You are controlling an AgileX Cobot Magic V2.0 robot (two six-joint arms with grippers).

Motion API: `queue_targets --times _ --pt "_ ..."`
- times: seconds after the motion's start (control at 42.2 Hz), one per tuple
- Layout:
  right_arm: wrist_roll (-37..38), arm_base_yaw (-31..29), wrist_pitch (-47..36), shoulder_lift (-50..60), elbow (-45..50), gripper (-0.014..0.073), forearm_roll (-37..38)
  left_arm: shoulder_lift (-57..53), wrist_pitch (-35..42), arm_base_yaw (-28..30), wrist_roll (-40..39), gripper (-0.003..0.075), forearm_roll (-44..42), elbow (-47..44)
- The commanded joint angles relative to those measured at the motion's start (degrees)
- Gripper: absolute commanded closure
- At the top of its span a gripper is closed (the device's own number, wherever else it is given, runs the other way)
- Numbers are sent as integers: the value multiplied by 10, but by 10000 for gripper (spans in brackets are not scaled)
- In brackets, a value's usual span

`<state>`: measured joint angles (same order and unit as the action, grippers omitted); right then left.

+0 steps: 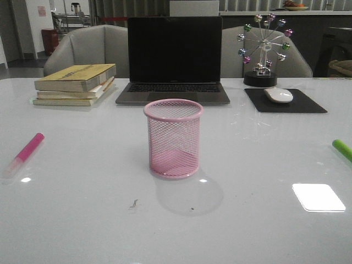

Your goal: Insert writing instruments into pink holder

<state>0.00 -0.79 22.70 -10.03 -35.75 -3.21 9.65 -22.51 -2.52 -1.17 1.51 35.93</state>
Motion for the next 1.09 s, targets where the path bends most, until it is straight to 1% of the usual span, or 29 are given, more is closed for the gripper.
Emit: queue_targets --times 0.0,0.047,0.142,0.285,0.474,0.569,0.617,0.664,0.688,0.711,0.759,0.806,0.854,0.877,0.901,0.925,0.972,1.067 --pt "-5 -5 13 -55 -47 527 5 63 -47 1 -7 629 7 56" --pt "-5 -5 34 -76 -51 527 5 85 -77 1 -7 629 7 63" --pt "-5 -5 74 -111 -49 527 5 125 -105 1 -7 629 7 62" --pt "-5 -5 126 -168 -40 527 5 173 -167 1 -7 629 7 59" --pt "-5 -5 136 -232 -14 527 5 226 -181 1 -7 629 5 59" --pt "-5 -5 142 -260 -10 527 5 247 -184 1 -7 629 -10 59" --pt "-5 -5 143 -275 -10 521 5 258 -184 1 -7 628 -15 59" --pt "-5 -5 143 -289 -10 496 5 268 -184 1 -7 615 -23 59" --pt "-5 -5 143 -295 -10 476 5 271 -184 1 -7 598 -23 59" --pt "-5 -5 143 -301 -10 449 5 275 -183 1 -4 563 -24 59" --pt "-5 -5 143 -317 -10 366 5 282 -182 1 3 486 -24 59" --pt "-5 -5 142 -333 -10 265 5 290 -177 1 12 367 -24 59" --pt "-5 -5 142 -347 -11 187 5 295 -173 1 12 244 -15 59" --pt "-5 -5 142 -356 -12 155 5 297 -171 1 12 213 -15 59" --pt "-5 -5 142 -368 -13 120 5 300 -169 1 12 162 -8 59" --pt "-4 -5 142 -377 -15 102 5 304 -166 1 12 127 -4 59" --pt "0 -5 142 -400 -21 84 5 308 -162 -4 12 100 3 59" --pt "6 -5 141 -448 -38 86 5 316 -155 -36 12 104 4 59"
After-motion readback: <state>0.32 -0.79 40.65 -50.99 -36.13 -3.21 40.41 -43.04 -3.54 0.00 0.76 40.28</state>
